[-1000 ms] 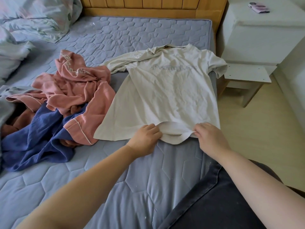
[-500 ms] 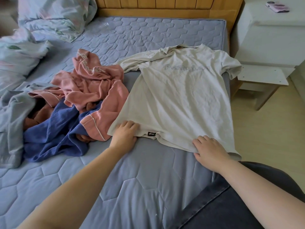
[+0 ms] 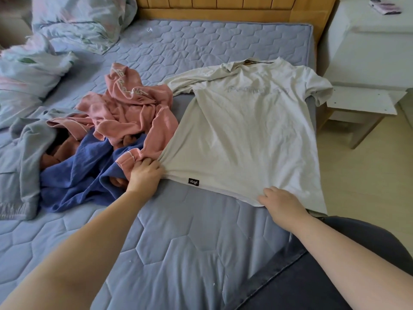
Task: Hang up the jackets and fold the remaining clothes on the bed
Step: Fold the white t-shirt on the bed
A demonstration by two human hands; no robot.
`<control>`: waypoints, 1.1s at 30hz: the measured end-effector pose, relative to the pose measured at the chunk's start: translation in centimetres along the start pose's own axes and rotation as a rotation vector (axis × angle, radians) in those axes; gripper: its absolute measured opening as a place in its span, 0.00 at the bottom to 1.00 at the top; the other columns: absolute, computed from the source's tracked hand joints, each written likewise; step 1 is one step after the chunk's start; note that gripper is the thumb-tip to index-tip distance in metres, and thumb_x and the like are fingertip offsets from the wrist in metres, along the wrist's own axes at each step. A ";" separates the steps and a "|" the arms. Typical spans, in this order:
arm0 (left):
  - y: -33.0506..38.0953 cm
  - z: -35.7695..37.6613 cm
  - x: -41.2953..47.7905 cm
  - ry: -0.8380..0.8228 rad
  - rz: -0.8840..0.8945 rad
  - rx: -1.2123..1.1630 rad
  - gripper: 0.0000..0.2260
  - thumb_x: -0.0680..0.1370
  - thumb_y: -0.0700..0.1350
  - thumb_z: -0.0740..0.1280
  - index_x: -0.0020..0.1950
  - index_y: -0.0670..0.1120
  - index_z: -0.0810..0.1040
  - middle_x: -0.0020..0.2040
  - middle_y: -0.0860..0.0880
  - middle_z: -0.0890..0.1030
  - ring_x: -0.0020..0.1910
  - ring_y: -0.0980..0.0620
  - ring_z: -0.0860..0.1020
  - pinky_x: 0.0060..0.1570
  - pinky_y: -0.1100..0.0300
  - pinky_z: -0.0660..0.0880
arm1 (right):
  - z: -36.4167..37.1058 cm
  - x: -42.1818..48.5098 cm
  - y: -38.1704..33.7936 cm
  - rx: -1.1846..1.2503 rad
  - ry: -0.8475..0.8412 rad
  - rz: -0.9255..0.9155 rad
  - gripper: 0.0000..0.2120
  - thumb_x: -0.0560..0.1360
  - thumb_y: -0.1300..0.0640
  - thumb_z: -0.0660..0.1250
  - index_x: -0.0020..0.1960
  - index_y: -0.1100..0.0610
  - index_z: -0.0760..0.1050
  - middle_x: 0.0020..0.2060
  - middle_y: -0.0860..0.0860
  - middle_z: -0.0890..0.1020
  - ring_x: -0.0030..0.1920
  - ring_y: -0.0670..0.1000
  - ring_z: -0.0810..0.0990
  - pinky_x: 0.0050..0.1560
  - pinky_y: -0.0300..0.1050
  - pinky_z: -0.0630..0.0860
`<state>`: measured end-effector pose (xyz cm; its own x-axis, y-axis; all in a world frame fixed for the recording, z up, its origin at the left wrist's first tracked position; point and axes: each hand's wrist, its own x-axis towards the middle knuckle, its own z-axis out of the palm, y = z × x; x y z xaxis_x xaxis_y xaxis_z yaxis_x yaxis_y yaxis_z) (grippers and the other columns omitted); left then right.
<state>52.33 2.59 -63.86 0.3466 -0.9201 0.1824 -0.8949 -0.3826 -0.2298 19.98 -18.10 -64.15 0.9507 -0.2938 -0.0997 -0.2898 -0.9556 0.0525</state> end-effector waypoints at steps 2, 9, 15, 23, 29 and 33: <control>2.7 -1.6 1.7 -0.195 -0.113 0.122 0.06 0.64 0.37 0.72 0.39 0.44 0.82 0.41 0.45 0.81 0.44 0.41 0.78 0.44 0.50 0.75 | 0.5 -0.4 0.3 0.041 -0.041 0.021 0.18 0.60 0.74 0.63 0.45 0.56 0.72 0.40 0.52 0.70 0.42 0.54 0.73 0.32 0.43 0.59; 15.8 -3.9 4.4 -0.339 0.223 -0.080 0.25 0.74 0.48 0.63 0.71 0.48 0.65 0.71 0.46 0.63 0.72 0.44 0.58 0.69 0.50 0.57 | 0.1 -2.0 1.8 0.393 -0.043 0.297 0.14 0.73 0.59 0.60 0.58 0.56 0.75 0.55 0.50 0.73 0.58 0.53 0.70 0.60 0.44 0.66; 24.7 -3.9 5.4 -0.322 0.456 -0.308 0.31 0.74 0.56 0.64 0.74 0.47 0.61 0.74 0.44 0.61 0.74 0.44 0.57 0.71 0.49 0.56 | -0.2 -4.0 5.3 0.659 0.109 1.236 0.21 0.77 0.56 0.62 0.67 0.63 0.67 0.63 0.60 0.72 0.62 0.62 0.71 0.60 0.54 0.70; 27.7 -4.3 6.5 -0.255 0.522 -0.527 0.05 0.69 0.36 0.66 0.43 0.41 0.74 0.42 0.42 0.77 0.39 0.41 0.76 0.33 0.53 0.70 | 0.1 -6.1 7.8 1.295 0.474 1.390 0.04 0.72 0.66 0.66 0.44 0.68 0.76 0.36 0.56 0.74 0.39 0.54 0.70 0.37 0.43 0.65; 27.3 -4.8 7.9 -0.635 0.553 -0.482 0.05 0.73 0.38 0.62 0.44 0.47 0.70 0.44 0.50 0.74 0.42 0.49 0.72 0.41 0.56 0.67 | 0.6 -5.9 6.1 0.748 -0.190 1.132 0.02 0.72 0.64 0.61 0.44 0.59 0.71 0.40 0.54 0.75 0.41 0.56 0.75 0.35 0.43 0.67; 26.2 -6.2 9.3 -0.810 0.384 -0.765 0.06 0.74 0.43 0.60 0.39 0.44 0.75 0.37 0.49 0.76 0.35 0.52 0.73 0.40 0.57 0.70 | 0.8 -5.3 6.3 0.637 0.253 1.071 0.12 0.73 0.61 0.63 0.56 0.61 0.71 0.50 0.55 0.75 0.50 0.57 0.74 0.48 0.50 0.74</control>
<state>30.34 -15.52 -62.29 -0.1513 -0.8539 -0.4979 -0.8198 -0.1730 0.5459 13.04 -22.55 -64.10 0.1825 -0.9773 -0.1079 -0.8578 -0.1047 -0.5031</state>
